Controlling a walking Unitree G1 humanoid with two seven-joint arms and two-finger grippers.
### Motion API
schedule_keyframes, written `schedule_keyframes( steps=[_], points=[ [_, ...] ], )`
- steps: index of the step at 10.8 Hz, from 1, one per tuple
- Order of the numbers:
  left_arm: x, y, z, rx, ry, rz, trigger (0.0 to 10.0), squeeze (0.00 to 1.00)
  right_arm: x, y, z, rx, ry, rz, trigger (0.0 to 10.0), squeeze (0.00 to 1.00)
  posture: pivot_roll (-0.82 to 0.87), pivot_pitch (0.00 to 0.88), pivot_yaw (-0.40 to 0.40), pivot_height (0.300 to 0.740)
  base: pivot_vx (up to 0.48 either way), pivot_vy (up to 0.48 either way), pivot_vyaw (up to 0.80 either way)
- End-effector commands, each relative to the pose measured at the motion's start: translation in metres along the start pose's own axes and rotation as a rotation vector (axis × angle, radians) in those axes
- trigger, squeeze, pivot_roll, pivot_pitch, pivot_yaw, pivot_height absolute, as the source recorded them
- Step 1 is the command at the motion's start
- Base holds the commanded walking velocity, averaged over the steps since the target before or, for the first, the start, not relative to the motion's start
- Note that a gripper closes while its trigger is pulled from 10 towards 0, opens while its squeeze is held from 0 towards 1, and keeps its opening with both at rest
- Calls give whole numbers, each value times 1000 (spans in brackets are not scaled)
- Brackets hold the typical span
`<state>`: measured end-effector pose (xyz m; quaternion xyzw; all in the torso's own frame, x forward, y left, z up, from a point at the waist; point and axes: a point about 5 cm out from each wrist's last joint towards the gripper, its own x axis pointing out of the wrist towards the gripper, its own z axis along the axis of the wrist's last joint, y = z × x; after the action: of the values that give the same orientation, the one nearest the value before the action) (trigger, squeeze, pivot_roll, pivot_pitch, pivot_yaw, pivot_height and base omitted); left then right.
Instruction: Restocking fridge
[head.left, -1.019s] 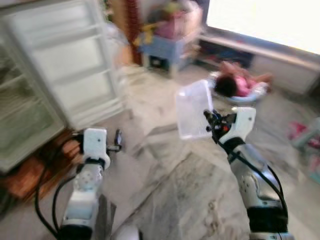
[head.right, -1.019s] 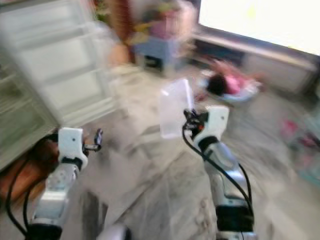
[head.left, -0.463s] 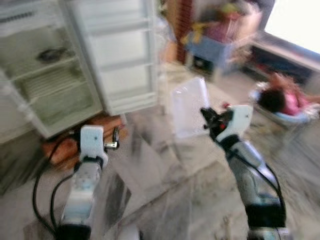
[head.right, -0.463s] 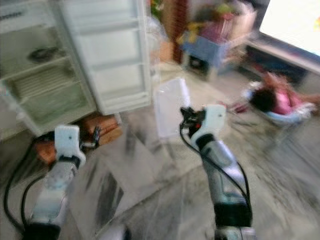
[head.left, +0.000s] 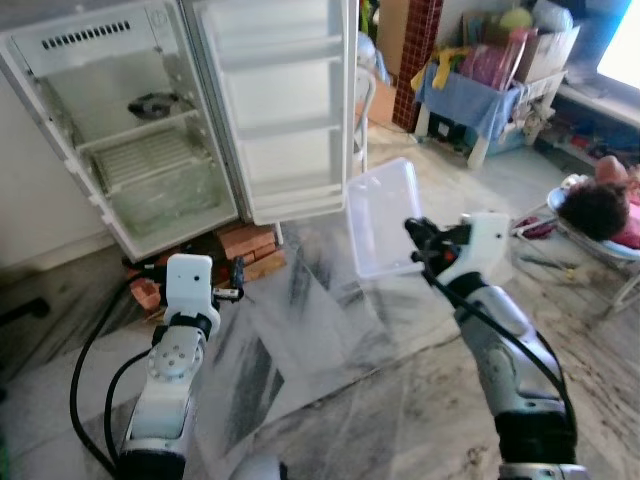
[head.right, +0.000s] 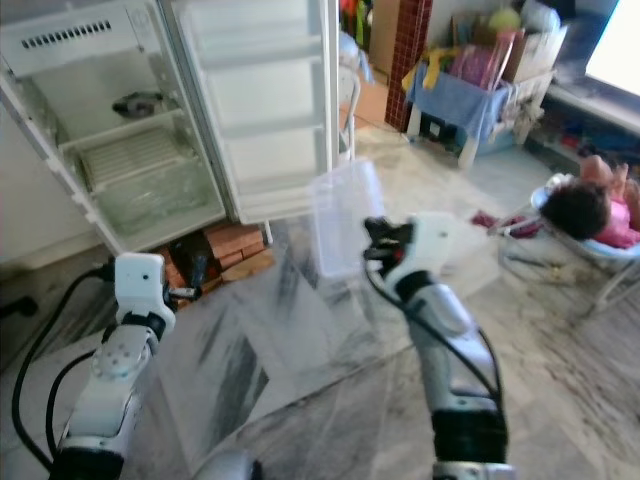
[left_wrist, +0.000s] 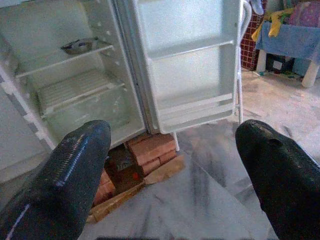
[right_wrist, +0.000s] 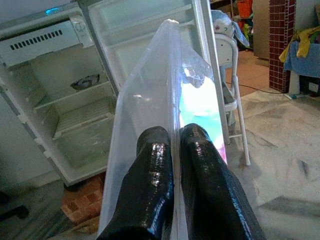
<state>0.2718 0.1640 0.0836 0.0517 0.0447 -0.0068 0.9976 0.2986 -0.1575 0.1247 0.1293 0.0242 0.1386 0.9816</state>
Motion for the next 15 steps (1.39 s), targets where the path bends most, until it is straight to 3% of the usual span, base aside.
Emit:
schedule_keyframes(
  steps=[1,4,6,9,15],
  points=[
    [-3,10,0,34,2,39,10000,0,3,14,0,14,-6,52,10000,0,65,0,9,740,0,458,0],
    [2,13,5,7,-15,46,10000,0,4,23,0,13,-9,99,10000,0,60,0,11,740,0,480,0],
    [1,13,7,7,-20,28,10000,0,3,23,2,-4,-19,103,10000,0,58,0,18,740,0,439,800],
    [0,7,8,-10,-24,8,10000,0,1,25,-2,0,-1,112,10000,0,59,0,16,740,363,310,433],
    [3,-5,-1,-29,18,-30,10000,0,2,26,0,-7,3,122,10000,0,58,0,-16,740,400,0,0]
  ],
)
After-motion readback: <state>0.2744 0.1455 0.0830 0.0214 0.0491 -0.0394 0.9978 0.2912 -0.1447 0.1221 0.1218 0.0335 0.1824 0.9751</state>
